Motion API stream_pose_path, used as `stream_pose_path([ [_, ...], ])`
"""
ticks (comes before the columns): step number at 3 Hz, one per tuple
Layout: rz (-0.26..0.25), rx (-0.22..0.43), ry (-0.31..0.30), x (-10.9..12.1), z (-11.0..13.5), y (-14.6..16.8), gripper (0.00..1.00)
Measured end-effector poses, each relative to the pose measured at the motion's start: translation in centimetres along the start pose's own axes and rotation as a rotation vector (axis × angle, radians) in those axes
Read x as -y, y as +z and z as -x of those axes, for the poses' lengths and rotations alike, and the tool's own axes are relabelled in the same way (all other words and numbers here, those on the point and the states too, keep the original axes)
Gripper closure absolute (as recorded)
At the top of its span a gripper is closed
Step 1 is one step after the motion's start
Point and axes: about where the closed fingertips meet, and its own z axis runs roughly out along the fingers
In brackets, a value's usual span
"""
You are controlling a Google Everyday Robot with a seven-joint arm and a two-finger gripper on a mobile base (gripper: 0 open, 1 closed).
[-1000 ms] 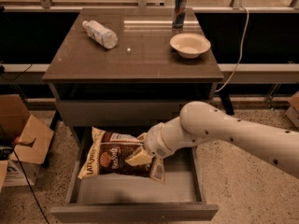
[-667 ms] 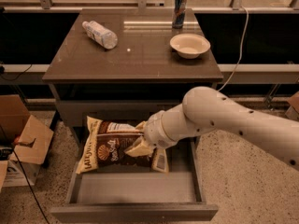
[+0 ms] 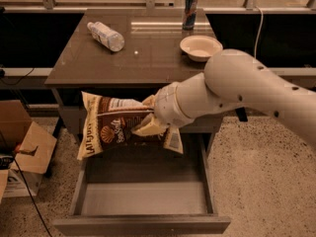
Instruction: Pick brown chip bag from middle drawer and place on counter
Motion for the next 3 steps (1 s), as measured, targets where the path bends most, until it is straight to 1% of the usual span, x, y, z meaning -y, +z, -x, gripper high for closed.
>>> stream_pose_path([
  [1, -0.040, 0.061, -0.045, 3.7, 2.4, -2.5, 1.00],
  [2, -0.129, 0.147, 0.015, 10.4, 3.4, -4.3, 1.00],
  [3, -0.203, 0.157, 0.125, 15.2, 2.2, -4.1, 1.00],
])
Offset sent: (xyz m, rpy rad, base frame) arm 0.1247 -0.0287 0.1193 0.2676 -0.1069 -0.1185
